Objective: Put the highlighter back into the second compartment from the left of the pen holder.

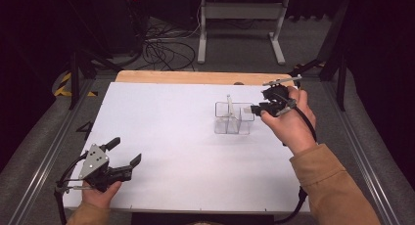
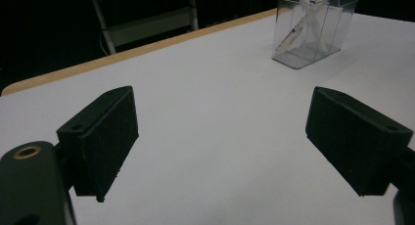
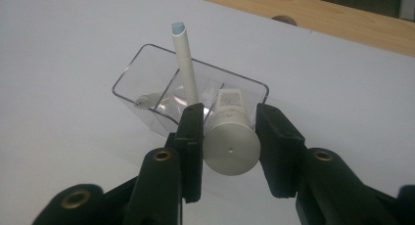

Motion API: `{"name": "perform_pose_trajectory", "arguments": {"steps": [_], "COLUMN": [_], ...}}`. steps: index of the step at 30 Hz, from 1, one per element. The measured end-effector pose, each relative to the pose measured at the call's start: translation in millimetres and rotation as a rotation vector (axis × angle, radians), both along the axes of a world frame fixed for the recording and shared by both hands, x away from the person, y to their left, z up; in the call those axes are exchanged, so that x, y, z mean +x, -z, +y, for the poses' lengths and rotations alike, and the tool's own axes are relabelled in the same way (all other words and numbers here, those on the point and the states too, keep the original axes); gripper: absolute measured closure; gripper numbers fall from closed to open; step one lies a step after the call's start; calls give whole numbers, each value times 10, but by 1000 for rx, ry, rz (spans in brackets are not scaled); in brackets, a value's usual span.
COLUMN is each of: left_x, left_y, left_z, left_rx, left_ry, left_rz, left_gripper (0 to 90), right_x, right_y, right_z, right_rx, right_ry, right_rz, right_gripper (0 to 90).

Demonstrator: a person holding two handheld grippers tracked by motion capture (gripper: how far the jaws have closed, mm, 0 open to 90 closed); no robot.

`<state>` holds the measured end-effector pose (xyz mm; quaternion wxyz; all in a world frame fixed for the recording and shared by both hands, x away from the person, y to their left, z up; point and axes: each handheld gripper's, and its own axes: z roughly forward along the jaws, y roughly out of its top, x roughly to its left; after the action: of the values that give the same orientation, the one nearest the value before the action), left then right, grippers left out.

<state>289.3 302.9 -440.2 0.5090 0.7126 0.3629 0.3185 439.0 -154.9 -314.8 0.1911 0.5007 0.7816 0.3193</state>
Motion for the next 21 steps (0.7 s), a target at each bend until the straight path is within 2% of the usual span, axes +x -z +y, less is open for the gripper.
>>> {"name": "perform_pose_trajectory", "arguments": {"steps": [15, 21], "left_x": [-2, -3], "left_y": [-1, -2], "left_z": [7, 5], "left_rx": [-3, 0], "left_ry": [0, 1], "left_rz": [2, 3], "left_gripper": [131, 131], "right_x": [176, 229], "right_y": [139, 191], "right_z": [51, 84], "right_rx": [-27, -24], "right_ry": [20, 21], "right_rz": [46, 60], "right_gripper": [654, 654]}}
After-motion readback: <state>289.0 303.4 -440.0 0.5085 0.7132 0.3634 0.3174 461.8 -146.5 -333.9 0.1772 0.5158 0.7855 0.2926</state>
